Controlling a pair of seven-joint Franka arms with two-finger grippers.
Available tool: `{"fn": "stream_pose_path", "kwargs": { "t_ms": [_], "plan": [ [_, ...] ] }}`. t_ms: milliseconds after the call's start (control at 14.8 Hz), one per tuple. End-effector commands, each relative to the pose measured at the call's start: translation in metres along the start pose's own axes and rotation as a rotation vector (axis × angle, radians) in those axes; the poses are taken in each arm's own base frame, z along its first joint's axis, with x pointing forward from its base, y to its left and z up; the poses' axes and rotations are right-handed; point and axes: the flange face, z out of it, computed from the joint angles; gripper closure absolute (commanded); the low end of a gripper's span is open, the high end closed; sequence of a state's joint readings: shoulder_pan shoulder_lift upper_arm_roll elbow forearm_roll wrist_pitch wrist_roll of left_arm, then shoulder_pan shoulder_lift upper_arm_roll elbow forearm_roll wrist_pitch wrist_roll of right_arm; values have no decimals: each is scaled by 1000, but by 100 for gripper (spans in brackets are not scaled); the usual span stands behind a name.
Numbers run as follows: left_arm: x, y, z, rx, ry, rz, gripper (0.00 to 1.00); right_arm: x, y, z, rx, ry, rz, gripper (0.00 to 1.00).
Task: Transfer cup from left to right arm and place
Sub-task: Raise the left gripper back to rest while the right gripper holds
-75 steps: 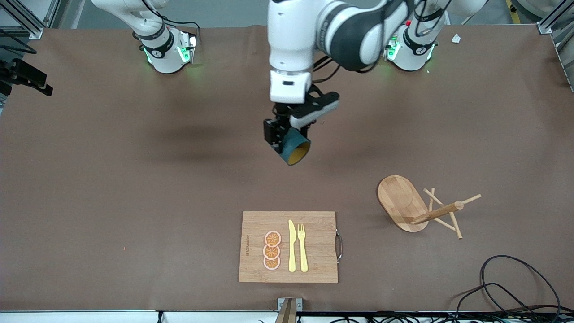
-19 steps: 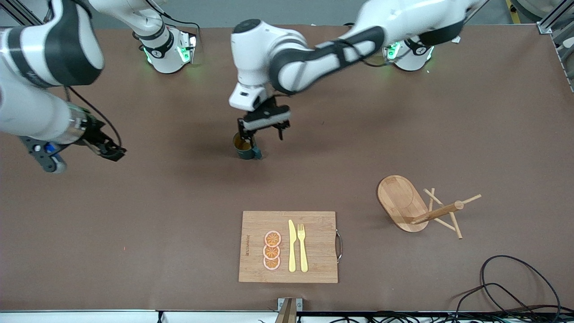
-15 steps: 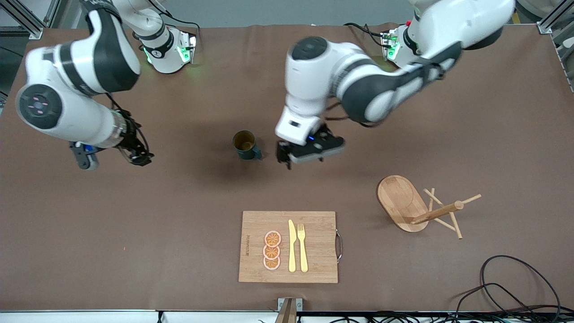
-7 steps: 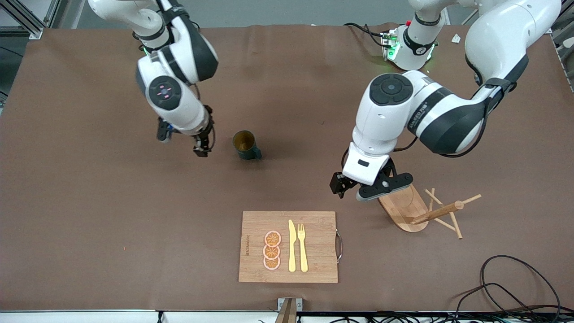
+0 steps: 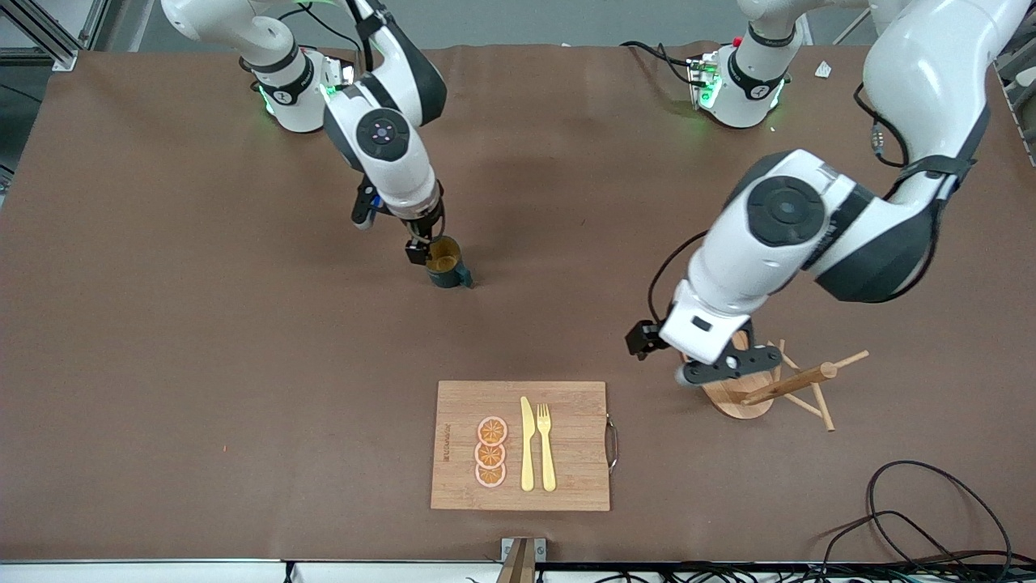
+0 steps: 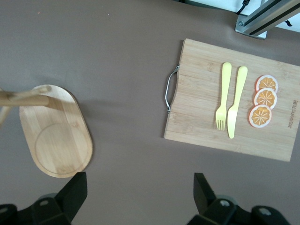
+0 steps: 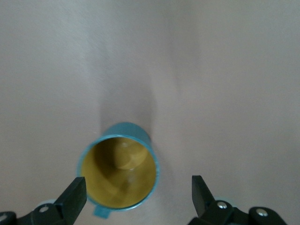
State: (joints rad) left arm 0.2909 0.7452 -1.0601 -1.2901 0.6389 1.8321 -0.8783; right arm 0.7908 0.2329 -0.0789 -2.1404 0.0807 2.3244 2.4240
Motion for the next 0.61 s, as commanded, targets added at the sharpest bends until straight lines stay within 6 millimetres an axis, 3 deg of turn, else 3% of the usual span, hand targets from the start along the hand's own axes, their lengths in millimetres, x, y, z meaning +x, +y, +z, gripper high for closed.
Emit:
{"fn": "stream_pose_path", "kwargs": {
  "t_ms": [0, 271, 474, 542],
  "plan": [
    [7, -30, -44, 12, 14, 59, 0, -7, 6, 18, 20, -15, 20, 8],
    [25, -94, -94, -11, 22, 175, 0, -11, 6, 38, 30, -16, 41, 17],
    [23, -129, -122, 31, 16, 265, 0, -11, 8, 41, 39, -22, 35, 24],
    [22, -142, -136, 40, 23, 285, 0, -11, 8, 40, 42, -19, 27, 42]
  ]
}}
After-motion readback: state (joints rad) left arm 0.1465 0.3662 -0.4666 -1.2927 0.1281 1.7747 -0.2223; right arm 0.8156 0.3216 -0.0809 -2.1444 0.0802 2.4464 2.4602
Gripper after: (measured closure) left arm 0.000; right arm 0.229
